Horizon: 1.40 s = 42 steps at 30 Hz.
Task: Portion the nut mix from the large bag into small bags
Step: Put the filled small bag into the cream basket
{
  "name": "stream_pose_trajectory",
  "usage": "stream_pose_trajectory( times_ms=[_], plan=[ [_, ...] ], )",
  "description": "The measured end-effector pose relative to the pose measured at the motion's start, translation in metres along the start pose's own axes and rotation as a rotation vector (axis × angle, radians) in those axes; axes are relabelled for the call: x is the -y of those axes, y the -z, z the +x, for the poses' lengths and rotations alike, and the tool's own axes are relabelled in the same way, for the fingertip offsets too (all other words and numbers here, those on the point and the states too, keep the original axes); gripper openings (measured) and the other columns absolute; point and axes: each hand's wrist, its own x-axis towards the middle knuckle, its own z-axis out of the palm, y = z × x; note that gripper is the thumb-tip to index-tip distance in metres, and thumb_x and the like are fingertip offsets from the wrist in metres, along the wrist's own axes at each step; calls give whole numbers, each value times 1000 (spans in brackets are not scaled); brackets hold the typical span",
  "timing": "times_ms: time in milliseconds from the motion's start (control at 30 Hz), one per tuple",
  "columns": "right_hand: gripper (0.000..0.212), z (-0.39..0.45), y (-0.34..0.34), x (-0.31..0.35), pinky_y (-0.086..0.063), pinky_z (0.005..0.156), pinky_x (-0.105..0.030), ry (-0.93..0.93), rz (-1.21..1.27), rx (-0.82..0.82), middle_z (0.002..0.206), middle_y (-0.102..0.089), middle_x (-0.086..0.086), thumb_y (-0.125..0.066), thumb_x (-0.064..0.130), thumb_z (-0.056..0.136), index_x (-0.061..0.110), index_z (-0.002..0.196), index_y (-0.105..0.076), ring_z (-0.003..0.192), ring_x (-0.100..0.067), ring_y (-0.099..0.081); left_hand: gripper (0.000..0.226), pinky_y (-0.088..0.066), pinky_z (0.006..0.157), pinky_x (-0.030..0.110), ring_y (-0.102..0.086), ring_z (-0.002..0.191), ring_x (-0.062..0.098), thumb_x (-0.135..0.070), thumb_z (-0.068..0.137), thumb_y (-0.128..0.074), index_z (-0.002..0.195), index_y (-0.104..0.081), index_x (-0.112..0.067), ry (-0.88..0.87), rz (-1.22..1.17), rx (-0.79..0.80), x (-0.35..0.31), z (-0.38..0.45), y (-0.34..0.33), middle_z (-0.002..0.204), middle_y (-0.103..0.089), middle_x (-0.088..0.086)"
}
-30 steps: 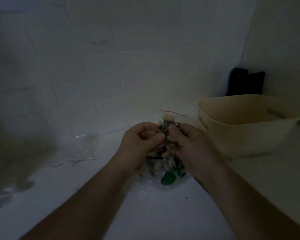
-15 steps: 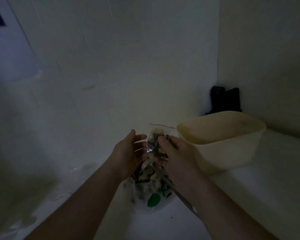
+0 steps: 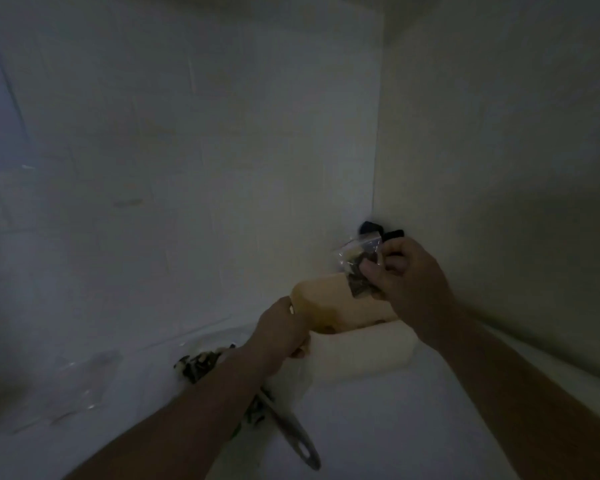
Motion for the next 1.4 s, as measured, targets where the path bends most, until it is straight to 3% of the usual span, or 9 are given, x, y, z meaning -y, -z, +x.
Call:
stream_pose_trajectory(
  times_ms=[67,133,267,467,567,667,900,1133,1400],
  plan=[
    [21,1,13,-4,-64,65,-42,17,-121,16,89,-74,-9,-80,13,89,20,94,-61,81,-26,-74,25,-56,51,27,-66,58,17,-44,105,-51,127,-53,-31,-145,79,-22,4,-12,-1,88,-71,6],
    [22,-1,23,-9,-61,67,-30,20,-309,73,87,-74,5,-83,24,86,27,93,-63,81,-13,-73,31,-58,49,29,-70,57,14,-51,104,-50,133,-51,-40,-270,157,-24,10,-25,-3,90,-73,0],
    [24,-7,36,-26,-51,75,-27,112,-801,222,91,-67,21,-81,46,82,40,99,-66,84,0,-64,31,-61,55,36,-70,55,19,-28,106,-52,134,-55,-38,-380,200,-47,18,-42,-4,84,-73,1],
    [23,-5,43,-50,-42,86,-29,31,-921,392,92,-60,13,-79,31,90,26,108,-66,80,0,-53,38,-63,67,46,-72,73,13,-27,102,-53,135,-52,-45,-434,280,-63,32,-46,-5,82,-72,-4],
    [15,-8,40,-46,-41,70,-18,2,-1085,509,93,-62,10,-75,32,92,26,103,-66,81,-3,-55,40,-60,66,36,-70,73,8,-34,97,-50,135,-51,-45,-437,283,-72,33,-47,-6,81,-71,-6],
    [15,-14,32,-44,-39,69,-20,-82,-1124,631,102,-61,8,-72,31,93,26,106,-66,89,-7,-56,43,-54,66,29,-68,75,4,-28,98,-51,138,-52,-42,-444,278,-76,33,-46,-7,82,-70,-10],
    [21,-21,22,-51,-48,78,-27,-156,-1071,638,108,-64,4,-74,28,92,23,111,-67,94,-14,-60,44,-61,72,45,-71,76,13,-32,97,-50,138,-52,-48,-436,245,-88,37,-41,-9,84,-73,-5],
    [25,-23,19,-52,-39,69,-17,-172,-1016,651,115,-65,1,-66,25,100,22,124,-69,96,-14,-58,39,-61,73,38,-70,80,8,-25,103,-52,135,-54,-47,-432,242,-94,35,-38,-10,89,-73,-9],
    [12,-22,10,-58,-53,92,-35,-180,-1017,641,106,-68,-5,-69,23,95,18,105,-74,97,-21,-65,43,-61,73,41,-70,79,10,-39,93,-44,135,-53,-48,-414,249,-85,36,-35,-11,88,-73,-6]
  ],
)
